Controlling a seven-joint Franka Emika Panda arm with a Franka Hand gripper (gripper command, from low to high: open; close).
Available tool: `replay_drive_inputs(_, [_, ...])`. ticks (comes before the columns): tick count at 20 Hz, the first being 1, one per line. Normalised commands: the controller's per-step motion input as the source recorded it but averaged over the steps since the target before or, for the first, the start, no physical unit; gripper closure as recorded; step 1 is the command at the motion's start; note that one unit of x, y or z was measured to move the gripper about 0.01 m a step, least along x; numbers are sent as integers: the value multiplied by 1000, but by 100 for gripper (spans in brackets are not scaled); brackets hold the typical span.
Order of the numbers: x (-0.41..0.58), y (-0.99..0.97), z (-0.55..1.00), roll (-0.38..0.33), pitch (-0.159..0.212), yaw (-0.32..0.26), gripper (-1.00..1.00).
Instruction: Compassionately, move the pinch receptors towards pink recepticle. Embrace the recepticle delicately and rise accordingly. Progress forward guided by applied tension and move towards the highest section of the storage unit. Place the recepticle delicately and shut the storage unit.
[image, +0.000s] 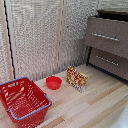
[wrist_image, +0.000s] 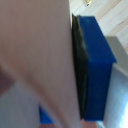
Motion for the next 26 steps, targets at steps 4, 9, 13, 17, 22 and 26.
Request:
replay_drive_inputs(4, [83, -949, 515, -45, 7, -31, 100])
replay_drive_inputs(9, [32, -1000, 441, -14, 8, -27, 100])
replay_drive_inputs(13, [0, -984, 384, -1, 77, -51, 100])
replay_drive_inputs(17, [0, -1000, 320, 0, 127, -18, 100])
replay_drive_inputs(22, [-15, -989, 262, 0, 184, -52, 100])
replay_drive_inputs(26, [0, -1000, 170, 0, 198, -31, 100])
